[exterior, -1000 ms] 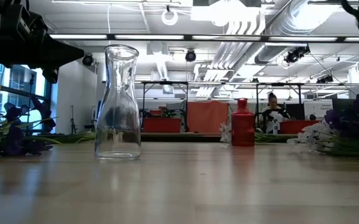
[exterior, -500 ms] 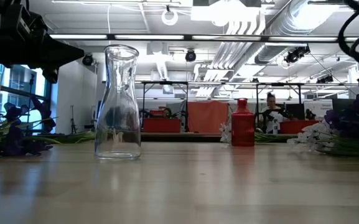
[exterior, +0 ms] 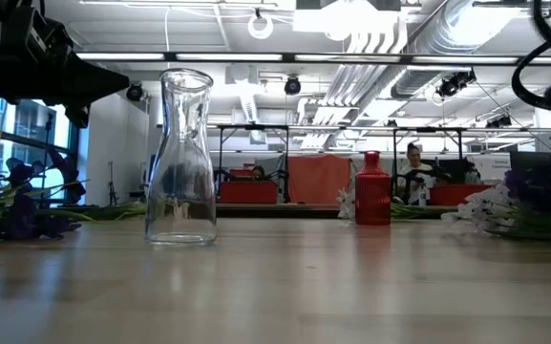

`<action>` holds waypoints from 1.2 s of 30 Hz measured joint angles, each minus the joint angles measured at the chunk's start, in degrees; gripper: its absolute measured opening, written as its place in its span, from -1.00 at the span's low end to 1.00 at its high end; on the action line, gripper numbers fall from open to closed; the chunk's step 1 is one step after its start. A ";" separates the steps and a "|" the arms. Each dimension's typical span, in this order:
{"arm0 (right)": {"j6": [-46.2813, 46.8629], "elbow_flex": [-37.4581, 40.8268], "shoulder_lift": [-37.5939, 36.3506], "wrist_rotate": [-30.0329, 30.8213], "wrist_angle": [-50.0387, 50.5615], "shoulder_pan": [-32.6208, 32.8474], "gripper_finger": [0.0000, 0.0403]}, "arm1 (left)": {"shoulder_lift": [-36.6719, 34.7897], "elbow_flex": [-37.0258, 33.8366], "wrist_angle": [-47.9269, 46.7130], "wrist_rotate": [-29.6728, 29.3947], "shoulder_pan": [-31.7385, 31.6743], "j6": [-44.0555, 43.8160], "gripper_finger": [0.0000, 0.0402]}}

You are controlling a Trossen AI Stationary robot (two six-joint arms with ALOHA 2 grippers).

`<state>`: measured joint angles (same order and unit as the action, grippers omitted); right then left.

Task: Sort flowers into vase by color
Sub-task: Put the right purple flowers into the transparent vase

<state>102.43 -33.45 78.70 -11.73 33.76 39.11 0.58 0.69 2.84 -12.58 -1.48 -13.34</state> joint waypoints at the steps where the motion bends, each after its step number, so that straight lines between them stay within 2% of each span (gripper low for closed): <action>1: -1.89 -0.97 -1.17 0.02 2.52 0.51 -0.82 | 0.00 0.02 0.01 0.02 -0.02 0.00 -1.00; 2: -3.26 -2.14 -3.01 -0.50 6.05 0.92 -0.90 | 0.00 0.02 -0.03 0.02 0.00 0.00 -1.00; 5: -4.15 -6.69 -8.28 -0.56 12.51 2.28 -0.89 | 0.00 0.02 -0.02 0.00 -0.01 0.00 -1.00; 8: -6.19 -11.40 -14.26 3.59 19.42 3.30 -0.96 | 0.02 0.02 -0.15 0.02 -0.01 0.01 -1.00; 13: -13.63 -17.29 -22.77 16.76 21.00 3.27 -0.95 | 0.00 0.02 -0.09 0.00 -0.01 0.01 -1.00; 18: -26.63 -17.06 -26.67 33.72 15.95 2.72 -0.97 | 0.00 0.02 -0.05 0.02 0.00 0.01 -1.00; 20: -33.94 -15.43 -26.45 35.49 12.78 0.81 -0.97 | 0.00 0.02 -0.09 0.00 -0.01 0.00 -1.00; 22: -41.98 -12.96 -25.86 33.94 5.41 -2.40 -0.98 | 0.00 0.02 -0.03 0.00 0.00 0.00 -1.00; 25: -55.35 -7.50 -23.54 27.57 -13.26 -8.41 -0.98 | 0.00 0.02 -0.05 0.02 -0.02 0.00 -1.00; 28: -66.52 -3.24 -18.95 22.21 -33.53 -14.38 -0.98 | 0.00 0.02 -0.05 0.02 0.00 0.00 -1.00; 31: -76.98 -1.61 -13.45 20.37 -48.96 -19.98 -0.98 | 0.00 0.02 -0.03 0.02 0.00 0.00 -1.00; 33: -80.81 -1.50 -9.21 18.74 -59.35 -23.70 -0.98 | 0.00 0.02 -0.03 0.00 -0.02 0.00 -1.00; 36: -83.07 -3.56 -2.09 11.69 -73.65 -27.86 -0.99 | 0.00 0.02 -0.03 0.01 -0.01 0.02 -1.00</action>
<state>19.36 -37.01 76.60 -0.03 -39.89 11.25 0.58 0.71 2.81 -12.57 -1.48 -13.32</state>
